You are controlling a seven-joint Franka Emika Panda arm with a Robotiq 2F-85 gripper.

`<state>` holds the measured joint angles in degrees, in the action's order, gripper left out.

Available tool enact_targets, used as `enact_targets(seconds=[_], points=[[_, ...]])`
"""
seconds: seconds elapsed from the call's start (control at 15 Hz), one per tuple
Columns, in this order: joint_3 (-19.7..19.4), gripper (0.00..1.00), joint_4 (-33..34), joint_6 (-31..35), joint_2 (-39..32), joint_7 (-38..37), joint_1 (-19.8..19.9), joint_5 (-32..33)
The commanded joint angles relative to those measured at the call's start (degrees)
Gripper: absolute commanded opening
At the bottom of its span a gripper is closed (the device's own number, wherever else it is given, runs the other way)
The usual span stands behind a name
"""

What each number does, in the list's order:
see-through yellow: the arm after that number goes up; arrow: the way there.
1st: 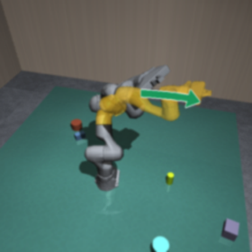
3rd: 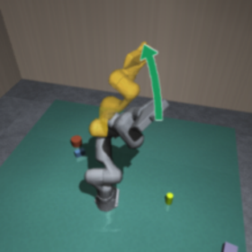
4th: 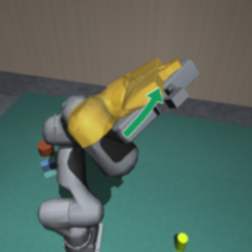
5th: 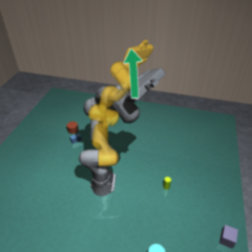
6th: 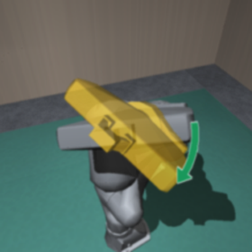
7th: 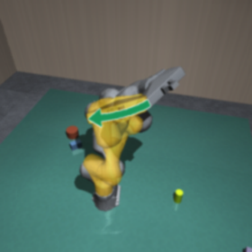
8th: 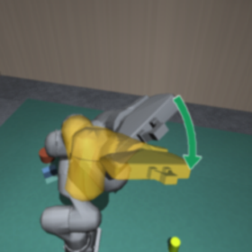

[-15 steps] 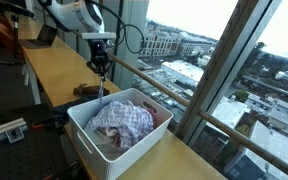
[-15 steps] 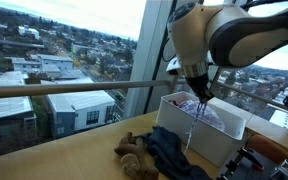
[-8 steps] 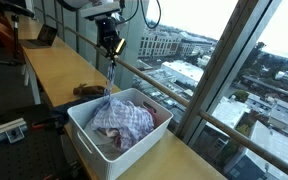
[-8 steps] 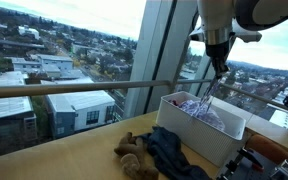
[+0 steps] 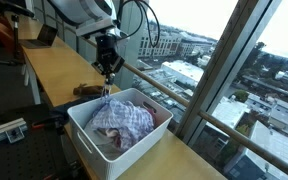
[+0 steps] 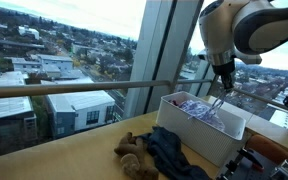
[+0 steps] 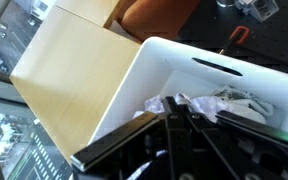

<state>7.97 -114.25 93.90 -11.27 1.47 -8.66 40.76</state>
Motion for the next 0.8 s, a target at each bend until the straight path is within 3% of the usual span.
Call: enact_targets(seconds=[0.0, 0.33, 0.73], points=[[-1.12, 0.01, -2.32, 2.06, -1.55, -3.07, 0.92, -0.49], [-3.05, 0.01, -4.37, 4.84, -7.05, -5.89, 2.27, 0.67], [-6.51, 0.01, -2.73, 8.99, -18.90, -7.11, 4.21, 1.14]])
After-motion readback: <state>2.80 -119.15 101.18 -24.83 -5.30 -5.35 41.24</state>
